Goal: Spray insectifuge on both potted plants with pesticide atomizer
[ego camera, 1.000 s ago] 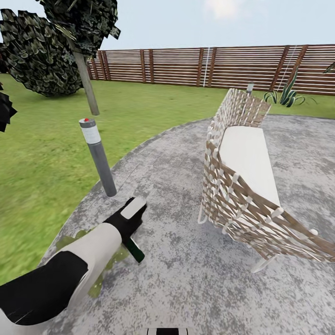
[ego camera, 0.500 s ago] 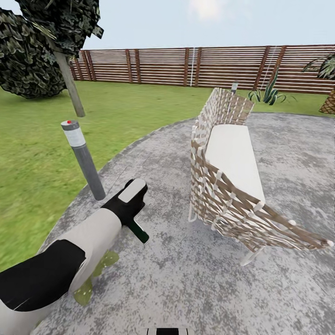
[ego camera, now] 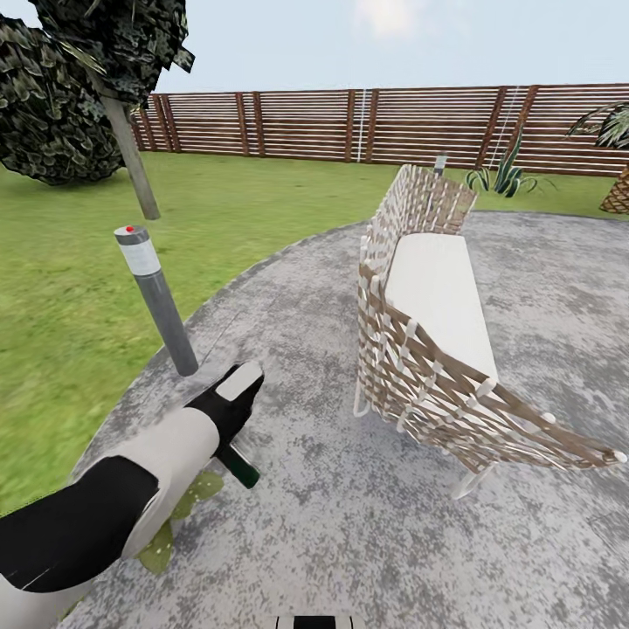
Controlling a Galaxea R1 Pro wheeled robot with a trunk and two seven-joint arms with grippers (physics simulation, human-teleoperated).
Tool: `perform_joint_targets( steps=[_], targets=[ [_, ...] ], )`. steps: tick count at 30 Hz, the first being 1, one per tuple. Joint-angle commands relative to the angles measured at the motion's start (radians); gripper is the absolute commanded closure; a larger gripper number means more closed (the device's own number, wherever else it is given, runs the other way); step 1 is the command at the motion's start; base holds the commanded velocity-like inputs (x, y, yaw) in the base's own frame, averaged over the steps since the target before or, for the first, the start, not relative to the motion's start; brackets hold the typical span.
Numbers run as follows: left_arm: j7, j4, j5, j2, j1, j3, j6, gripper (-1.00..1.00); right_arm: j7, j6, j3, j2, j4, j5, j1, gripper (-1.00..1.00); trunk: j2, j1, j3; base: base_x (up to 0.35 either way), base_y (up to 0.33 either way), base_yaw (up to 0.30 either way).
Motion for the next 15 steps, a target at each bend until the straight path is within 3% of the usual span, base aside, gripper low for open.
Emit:
perform_joint_targets(
  steps=[1,3,6,7,8,10,15],
  targets=[
    [0.001,0.007,0.005,-0.001,0.030,-0.013,-0.069,1.00,0.005,-0.004,-0.003,0.001,0.001,0.009,0.000,-1.00,0.000,0.000,-0.001,0.000,0.000,0.000],
    [0.004,0.012,-0.005,-0.012,0.067,-0.036,-0.213,1.00,0.005,-0.004,-0.003,0.002,0.003,0.010,0.000,-1.00,0.000,0.000,-0.001,0.000,0.000,0.000],
    [0.008,0.008,-0.040,-0.029,0.103,-0.058,-0.323,1.00,0.005,-0.004,-0.003,0.003,0.004,0.011,0.000,-1.00,0.000,0.000,-0.001,0.000,0.000,0.000],
    [0.011,-0.138,-0.178,-0.035,0.223,-0.080,-0.396,1.00,0.005,-0.004,-0.002,0.006,0.005,0.011,0.000,-1.00,0.000,0.000,-0.001,0.000,0.000,0.000],
    [0.011,-0.202,-0.240,-0.035,0.268,-0.083,-0.406,1.00,0.005,-0.003,-0.003,0.009,0.005,0.011,0.000,-1.00,0.000,0.000,-0.001,0.000,0.000,0.000],
    [0.007,-0.237,-0.268,-0.035,0.298,-0.086,-0.421,1.00,0.004,-0.003,-0.003,0.012,0.005,0.011,0.000,-1.00,0.000,0.000,-0.001,0.004,0.000,0.000],
    [0.001,-0.297,-0.292,-0.035,0.354,-0.089,-0.454,1.00,0.003,-0.003,-0.003,0.013,0.016,0.012,0.000,-1.00,0.000,0.000,-0.001,0.173,-0.085,0.000]
  ],
)
